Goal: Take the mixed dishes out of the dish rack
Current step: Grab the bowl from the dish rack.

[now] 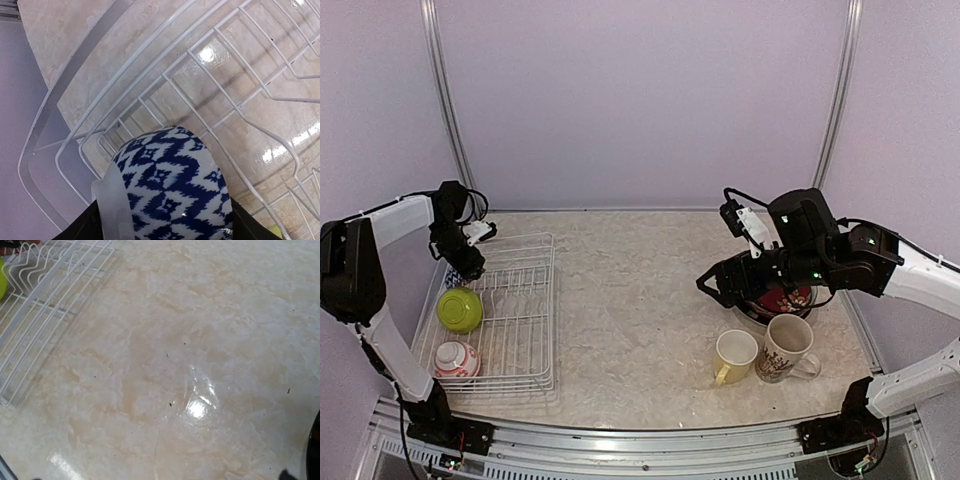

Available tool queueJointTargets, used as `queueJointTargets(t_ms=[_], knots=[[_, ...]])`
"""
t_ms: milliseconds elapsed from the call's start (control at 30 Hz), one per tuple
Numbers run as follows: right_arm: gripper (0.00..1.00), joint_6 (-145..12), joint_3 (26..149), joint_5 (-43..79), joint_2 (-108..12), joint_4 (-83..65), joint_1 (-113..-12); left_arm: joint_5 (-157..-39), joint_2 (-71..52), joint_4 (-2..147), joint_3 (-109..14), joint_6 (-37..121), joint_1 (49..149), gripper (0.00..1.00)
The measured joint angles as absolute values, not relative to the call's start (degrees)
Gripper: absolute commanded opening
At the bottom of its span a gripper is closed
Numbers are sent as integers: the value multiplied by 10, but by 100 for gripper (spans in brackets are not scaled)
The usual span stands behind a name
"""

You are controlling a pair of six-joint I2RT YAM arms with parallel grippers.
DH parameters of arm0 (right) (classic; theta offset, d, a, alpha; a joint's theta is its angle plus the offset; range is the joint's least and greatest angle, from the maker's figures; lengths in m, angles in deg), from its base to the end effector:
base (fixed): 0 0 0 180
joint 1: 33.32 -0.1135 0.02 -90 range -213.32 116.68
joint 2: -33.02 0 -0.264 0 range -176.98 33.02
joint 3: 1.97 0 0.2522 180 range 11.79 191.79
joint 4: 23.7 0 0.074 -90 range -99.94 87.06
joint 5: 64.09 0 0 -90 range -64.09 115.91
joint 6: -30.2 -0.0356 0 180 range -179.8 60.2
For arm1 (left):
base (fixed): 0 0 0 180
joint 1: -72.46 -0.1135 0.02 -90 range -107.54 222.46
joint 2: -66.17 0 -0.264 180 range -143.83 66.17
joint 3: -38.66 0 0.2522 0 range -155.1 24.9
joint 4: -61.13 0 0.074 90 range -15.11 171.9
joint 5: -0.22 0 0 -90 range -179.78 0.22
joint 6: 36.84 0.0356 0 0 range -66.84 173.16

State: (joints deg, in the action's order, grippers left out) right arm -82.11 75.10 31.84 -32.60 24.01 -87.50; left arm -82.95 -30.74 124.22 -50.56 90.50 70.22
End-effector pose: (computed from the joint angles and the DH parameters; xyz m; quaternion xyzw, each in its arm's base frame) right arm 0.1472 0.1977 0.3393 -0.2221 0.8630 0.2432 0.3830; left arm 0.3373 0.0174 0.2386 0.2873 0.9414 0.1117 0.1369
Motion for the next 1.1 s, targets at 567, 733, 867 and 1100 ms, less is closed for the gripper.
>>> queueJointTargets(t_ms=[567,733,867,1100], knots=[[100,-821,758,309,-333,235,-875,-785,-263,1258,-506,890,711,52],[100,-821,758,310,-335,235,-875,-775,-252,1258,-506,885,716,51],[100,-821,758,311,-335,235,-875,-773,-245,1263,-519,876,726,50],[100,-822,759,311,-338,232,-875,-790,-213,1270,-553,848,759,50]])
